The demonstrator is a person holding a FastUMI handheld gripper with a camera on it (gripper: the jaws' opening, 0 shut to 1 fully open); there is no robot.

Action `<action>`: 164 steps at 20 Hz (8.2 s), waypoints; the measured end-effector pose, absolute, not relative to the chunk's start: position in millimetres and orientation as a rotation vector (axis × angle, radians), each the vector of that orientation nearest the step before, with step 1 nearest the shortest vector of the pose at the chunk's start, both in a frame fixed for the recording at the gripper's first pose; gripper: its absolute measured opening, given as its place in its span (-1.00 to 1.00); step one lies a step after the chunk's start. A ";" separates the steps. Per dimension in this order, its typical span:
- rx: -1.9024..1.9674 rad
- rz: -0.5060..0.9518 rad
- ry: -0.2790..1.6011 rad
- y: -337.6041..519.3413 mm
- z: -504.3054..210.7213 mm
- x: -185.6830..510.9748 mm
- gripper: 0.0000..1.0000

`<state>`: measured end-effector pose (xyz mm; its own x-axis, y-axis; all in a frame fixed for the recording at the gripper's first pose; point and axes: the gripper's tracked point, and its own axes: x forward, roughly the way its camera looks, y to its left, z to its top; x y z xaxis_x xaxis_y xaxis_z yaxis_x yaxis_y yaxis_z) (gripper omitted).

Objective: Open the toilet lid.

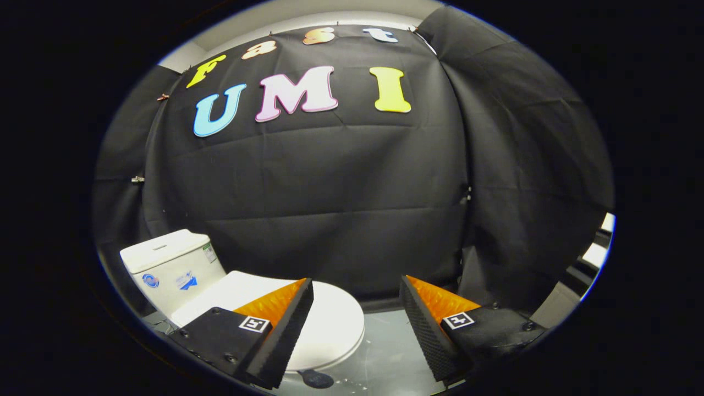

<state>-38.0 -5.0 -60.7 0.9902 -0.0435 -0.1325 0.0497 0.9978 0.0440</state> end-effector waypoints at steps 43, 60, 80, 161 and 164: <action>1.331 0.031 0.579 38.8 -266.4 -102.6 -0.90; 0.953 -0.061 0.544 47.1 -195.9 -91.6 -0.90; 0.483 -0.080 0.358 165.3 -14.4 -64.0 -0.90; -0.060 0.156 0.164 503.2 112.1 -77.6 0.98; -0.031 0.172 0.164 482.2 116.8 -80.4 0.98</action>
